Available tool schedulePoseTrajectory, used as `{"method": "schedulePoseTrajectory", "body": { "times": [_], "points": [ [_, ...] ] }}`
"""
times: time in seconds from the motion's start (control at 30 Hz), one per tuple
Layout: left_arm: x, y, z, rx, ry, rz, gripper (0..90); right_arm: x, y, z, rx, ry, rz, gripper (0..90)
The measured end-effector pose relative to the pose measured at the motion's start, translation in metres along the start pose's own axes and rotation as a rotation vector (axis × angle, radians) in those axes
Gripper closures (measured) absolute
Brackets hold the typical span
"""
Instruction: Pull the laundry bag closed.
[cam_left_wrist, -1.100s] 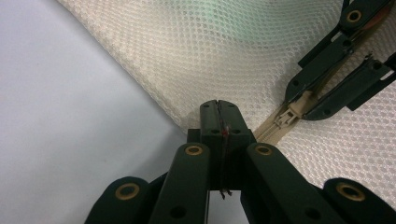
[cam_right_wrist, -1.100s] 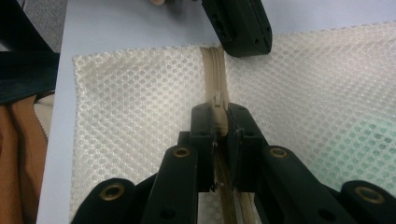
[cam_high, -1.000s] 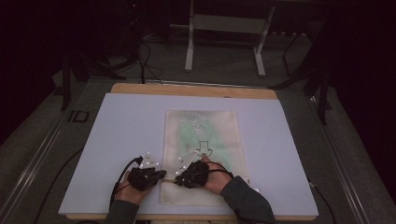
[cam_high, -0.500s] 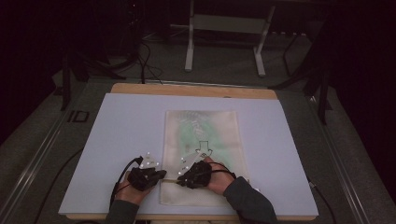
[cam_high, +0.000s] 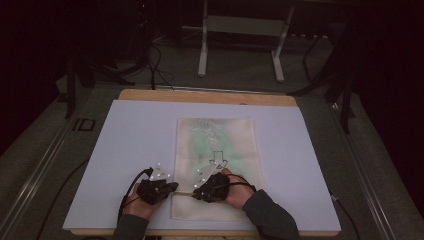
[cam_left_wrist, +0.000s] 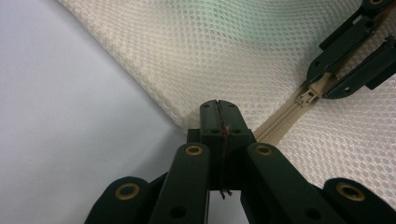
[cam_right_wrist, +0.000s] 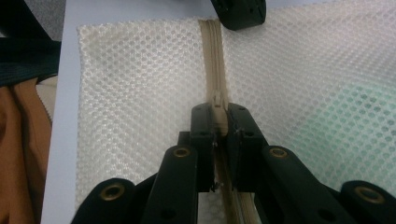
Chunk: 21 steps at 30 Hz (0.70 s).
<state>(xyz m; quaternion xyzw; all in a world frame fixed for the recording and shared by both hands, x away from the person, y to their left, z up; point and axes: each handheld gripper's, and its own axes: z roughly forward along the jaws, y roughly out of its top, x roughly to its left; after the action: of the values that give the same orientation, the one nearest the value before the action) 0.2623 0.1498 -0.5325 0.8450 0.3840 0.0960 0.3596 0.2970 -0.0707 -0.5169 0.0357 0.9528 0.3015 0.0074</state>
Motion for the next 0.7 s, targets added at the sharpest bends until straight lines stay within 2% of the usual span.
{"method": "schedulePoseTrajectory", "body": {
  "times": [0.7],
  "points": [
    [-0.0001,0.0003,-0.0001,0.003,0.002,0.004,89.4,0.0007,-0.0067,-0.0057,0.004,-0.007,0.000,82.5]
  ]
}}
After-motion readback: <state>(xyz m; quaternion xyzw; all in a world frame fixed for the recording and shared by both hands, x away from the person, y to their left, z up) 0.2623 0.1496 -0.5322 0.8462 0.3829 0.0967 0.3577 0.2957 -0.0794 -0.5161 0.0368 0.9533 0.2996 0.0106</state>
